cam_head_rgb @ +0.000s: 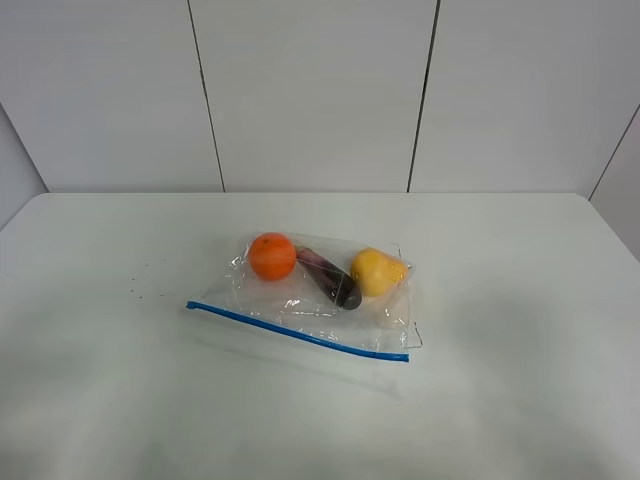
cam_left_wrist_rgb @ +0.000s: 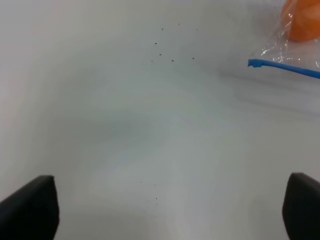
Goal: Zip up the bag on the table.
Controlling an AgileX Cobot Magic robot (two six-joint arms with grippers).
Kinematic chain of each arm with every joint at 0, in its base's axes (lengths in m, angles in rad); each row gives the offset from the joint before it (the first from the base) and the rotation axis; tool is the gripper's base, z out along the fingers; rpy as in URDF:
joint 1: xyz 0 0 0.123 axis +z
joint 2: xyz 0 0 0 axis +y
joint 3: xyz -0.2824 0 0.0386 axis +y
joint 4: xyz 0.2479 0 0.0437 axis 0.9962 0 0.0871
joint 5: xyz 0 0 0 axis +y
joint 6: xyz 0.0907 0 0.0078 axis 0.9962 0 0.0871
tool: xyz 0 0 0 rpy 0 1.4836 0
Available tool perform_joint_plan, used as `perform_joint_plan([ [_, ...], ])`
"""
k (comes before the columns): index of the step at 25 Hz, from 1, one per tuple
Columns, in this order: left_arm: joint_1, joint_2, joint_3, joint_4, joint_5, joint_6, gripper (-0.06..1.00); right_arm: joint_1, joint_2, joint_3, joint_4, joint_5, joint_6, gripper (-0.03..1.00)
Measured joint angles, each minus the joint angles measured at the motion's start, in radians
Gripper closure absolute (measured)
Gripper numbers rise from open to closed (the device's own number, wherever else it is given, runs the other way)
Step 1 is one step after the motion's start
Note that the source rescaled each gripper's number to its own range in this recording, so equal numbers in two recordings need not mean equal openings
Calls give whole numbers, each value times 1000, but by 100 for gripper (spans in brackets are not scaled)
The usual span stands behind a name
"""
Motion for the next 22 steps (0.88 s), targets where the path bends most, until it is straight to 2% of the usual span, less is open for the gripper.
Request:
perform_joint_plan([
  [22,0,0,0,0,0,0,-6,0,0,27,3,25,8,-3],
])
